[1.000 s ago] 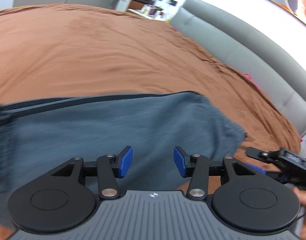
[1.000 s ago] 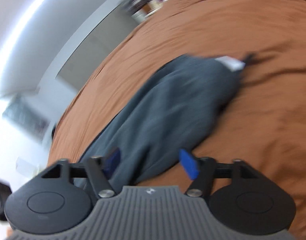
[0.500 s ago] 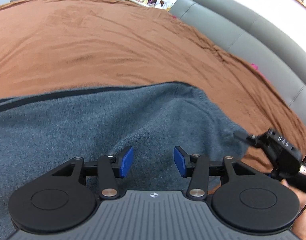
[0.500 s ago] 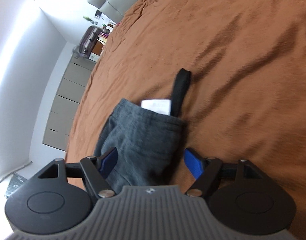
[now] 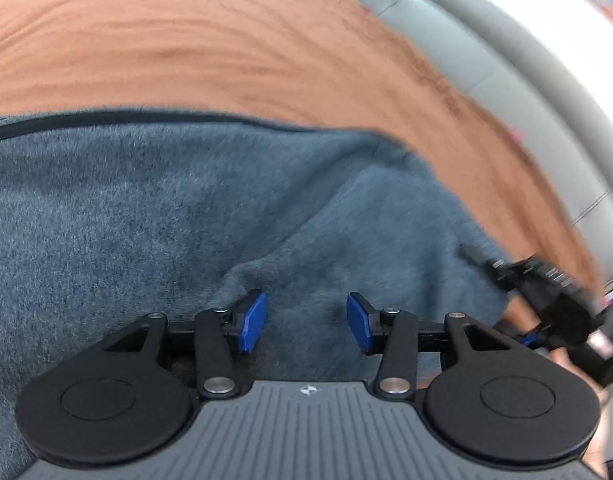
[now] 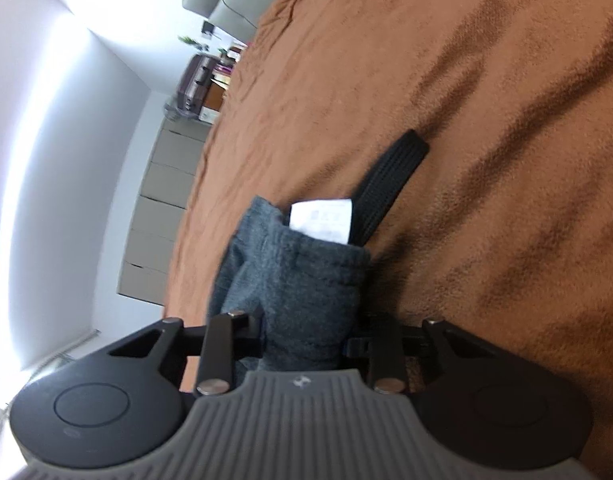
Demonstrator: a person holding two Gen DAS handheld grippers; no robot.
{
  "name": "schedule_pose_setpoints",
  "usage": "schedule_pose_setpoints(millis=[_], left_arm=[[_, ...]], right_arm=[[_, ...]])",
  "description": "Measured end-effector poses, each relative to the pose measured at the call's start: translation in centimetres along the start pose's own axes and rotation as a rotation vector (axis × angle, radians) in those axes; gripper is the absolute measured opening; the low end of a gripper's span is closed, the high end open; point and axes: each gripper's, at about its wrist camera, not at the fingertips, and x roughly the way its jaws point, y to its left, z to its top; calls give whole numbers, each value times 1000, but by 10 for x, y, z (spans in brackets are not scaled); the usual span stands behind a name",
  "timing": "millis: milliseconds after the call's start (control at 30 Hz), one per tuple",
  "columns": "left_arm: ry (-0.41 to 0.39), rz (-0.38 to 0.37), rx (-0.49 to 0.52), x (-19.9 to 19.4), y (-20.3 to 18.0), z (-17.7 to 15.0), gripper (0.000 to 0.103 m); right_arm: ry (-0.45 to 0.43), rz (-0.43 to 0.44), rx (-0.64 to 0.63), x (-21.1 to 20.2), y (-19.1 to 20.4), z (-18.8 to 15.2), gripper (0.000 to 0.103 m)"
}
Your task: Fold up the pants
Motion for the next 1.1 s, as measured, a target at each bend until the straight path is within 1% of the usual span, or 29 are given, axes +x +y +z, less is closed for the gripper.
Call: schedule_pose_setpoints(millis=[67,100,167,233,267,300,333,367,400,467,533,600,633,733,767,833,900,967,1100], left_arm=[[-61,-58,-46,-23,7,-2,53],[-102,-69,-66,-37,11,-4,53],[-168,-74,-125,-64,26,-12,53],[-191,-47,-170,-78,41,-21,53],[-174,-22,-181,-79,49,-25,53],[-137,-2,-188,-75,56,-28,53],[-95,6,-198,-68,62,-32,49],[-51,5,-210,-59,68,-35,49],[-34,4,-219,-54,71,-37,49],[-37,-5,-237,-54,73,-37,49],[-45,-46,-283,-63,78,-35,47],[-81,-103,-316,-82,86,-34,47],[-108,-118,-324,-96,90,-34,48],[-183,-144,-357,-137,109,-35,55],[-201,-147,-372,-149,117,-35,55],[-226,-140,-398,-171,136,-37,55],[-255,-112,-416,-191,154,-43,55],[-280,-84,-438,-205,169,-48,55],[-299,-48,-498,-217,193,-59,55]], right_arm=[[-15,21,-4,-7,7,0,24],[-19,26,-16,-11,13,0,24],[-28,37,-48,-13,29,1,24],[-35,47,-83,-12,46,1,24],[-39,55,-103,-12,55,0,24],[-45,58,-123,-12,63,-2,24],[-52,59,-150,-12,73,-4,24],[-61,58,-186,-12,84,-7,24],[-68,58,-225,-11,96,-12,24],[-74,68,-319,-10,120,-24,24],[-75,84,-443,-7,146,-41,24],[-66,109,-586,-4,174,-60,24],[-62,123,-659,-4,187,-72,24],[-42,173,-849,-5,218,-113,24],[-35,188,-913,-4,228,-128,24],[-14,199,-1032,0,244,-158,24],[15,176,-1141,5,253,-189,24],[51,148,-1256,15,253,-221,24],[116,111,-1503,41,238,-281,24]])
